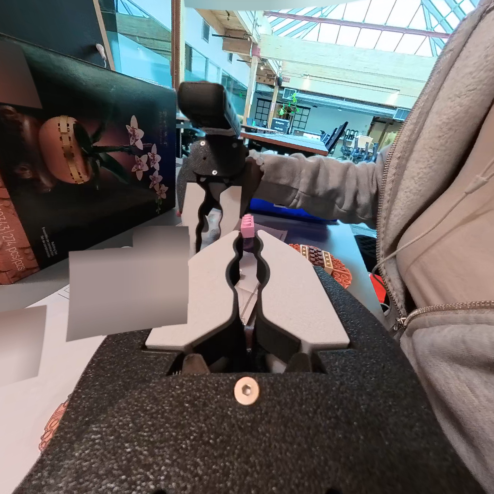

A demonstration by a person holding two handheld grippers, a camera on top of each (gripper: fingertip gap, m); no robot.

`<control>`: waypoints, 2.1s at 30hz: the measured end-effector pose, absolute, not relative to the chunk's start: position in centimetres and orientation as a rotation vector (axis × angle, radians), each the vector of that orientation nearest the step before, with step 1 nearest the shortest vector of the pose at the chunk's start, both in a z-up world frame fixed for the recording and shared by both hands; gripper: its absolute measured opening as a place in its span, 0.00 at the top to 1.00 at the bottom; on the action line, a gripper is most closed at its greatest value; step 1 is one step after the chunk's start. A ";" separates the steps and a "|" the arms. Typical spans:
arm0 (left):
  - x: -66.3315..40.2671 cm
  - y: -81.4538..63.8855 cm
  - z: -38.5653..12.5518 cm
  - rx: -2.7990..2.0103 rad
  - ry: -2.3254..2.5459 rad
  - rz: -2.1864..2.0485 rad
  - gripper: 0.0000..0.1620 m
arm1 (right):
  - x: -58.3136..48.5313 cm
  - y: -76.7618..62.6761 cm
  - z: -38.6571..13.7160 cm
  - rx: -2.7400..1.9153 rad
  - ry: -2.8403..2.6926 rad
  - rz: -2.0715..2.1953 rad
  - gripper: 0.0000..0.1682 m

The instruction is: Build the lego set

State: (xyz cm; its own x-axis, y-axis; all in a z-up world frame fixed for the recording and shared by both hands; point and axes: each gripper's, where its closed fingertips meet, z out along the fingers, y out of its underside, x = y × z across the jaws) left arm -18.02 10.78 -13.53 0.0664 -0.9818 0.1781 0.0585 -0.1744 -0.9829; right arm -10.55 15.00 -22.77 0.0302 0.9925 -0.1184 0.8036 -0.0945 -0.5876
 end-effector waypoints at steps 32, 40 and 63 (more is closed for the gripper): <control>-18.2 11.0 -13.4 -1.335 1.003 -1.340 0.96 | -10.9 15.0 -23.6 -1.770 -1.763 0.684 0.94; -18.3 11.2 -13.3 -1.335 0.984 -1.354 0.96 | -11.3 15.7 -20.5 -1.900 -1.338 1.001 0.95; -18.3 11.1 -13.2 -1.314 0.993 -1.318 0.96 | -12.1 15.4 -12.8 -1.757 -0.403 1.708 0.95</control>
State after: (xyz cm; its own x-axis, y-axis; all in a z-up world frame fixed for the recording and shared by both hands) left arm -18.27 11.08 -13.22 0.0744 -0.9800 0.1847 0.0924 -0.1777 -0.9797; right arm -12.07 15.35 -12.83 0.1052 0.6266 -0.7722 -0.2152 -0.7438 -0.6328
